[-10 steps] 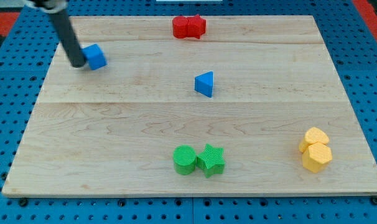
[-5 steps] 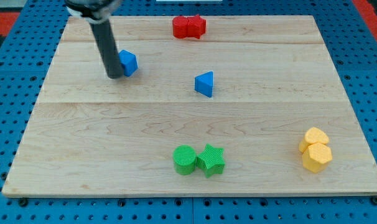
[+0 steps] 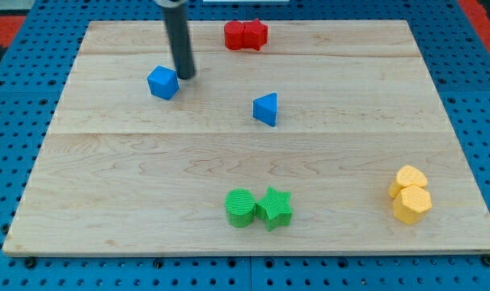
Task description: Move the blue cube left to the blue triangle
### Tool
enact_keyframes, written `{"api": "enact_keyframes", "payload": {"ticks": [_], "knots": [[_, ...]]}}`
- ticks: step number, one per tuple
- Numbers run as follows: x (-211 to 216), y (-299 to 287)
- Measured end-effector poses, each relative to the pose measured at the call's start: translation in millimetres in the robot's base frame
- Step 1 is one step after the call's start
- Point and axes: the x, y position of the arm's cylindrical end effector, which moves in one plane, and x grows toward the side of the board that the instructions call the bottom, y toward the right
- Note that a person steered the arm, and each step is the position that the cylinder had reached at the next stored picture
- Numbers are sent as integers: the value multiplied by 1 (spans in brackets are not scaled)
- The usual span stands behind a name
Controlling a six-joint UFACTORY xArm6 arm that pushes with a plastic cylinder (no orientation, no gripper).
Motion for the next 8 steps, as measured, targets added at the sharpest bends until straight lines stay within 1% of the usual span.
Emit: {"api": "enact_keyframes", "payload": {"ticks": [1,2,3,4,6,7,8], "knots": [[-4,3],[-41,-60],[-40,-138],[-11,-139],[33,15],[29,34],[-14,9]]}}
